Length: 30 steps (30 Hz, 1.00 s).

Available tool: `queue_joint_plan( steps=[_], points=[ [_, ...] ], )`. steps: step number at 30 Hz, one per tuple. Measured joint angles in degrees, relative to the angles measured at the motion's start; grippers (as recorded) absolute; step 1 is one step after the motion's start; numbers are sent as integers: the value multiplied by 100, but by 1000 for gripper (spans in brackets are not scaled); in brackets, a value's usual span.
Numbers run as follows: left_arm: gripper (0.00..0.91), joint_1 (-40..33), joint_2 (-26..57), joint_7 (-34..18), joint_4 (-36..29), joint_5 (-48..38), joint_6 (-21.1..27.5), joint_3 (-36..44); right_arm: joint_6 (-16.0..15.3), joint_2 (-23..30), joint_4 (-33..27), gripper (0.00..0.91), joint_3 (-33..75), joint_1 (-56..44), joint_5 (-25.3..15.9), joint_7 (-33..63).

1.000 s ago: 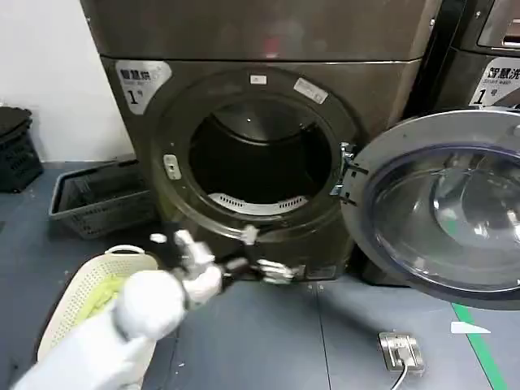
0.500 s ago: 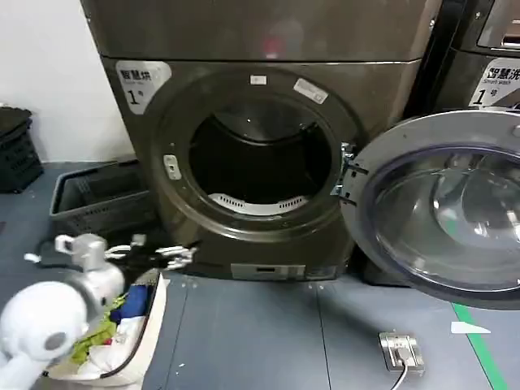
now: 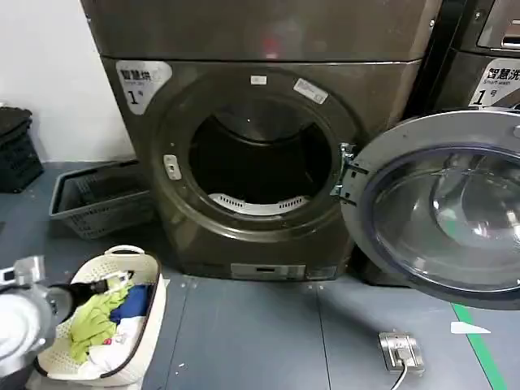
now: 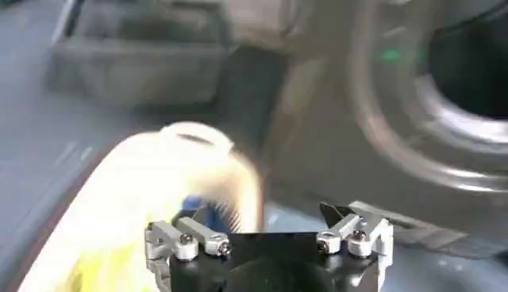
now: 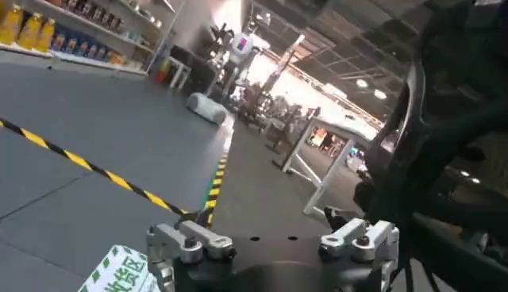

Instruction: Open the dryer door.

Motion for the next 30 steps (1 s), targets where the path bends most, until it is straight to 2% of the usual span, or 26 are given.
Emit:
queue_joint_plan(
  steps=[7,12,20,30],
  points=[
    [907,396,64,-789,176,-1482,-1,-506,-12,0,-65,907,-12,34,273,3],
    [907,525,33,-1162,412,-2037,-2,-761,149,0,-138,907,-4,38,352,29],
    [907,495,41,-1319,909,-2762,-145,-957,433,-30,-248,907,6,8,443,38],
    [907,478,62,-1321,1194,-2813,-186,-1001,437,-51,-305,907,-6,-2,460,45]
  ],
)
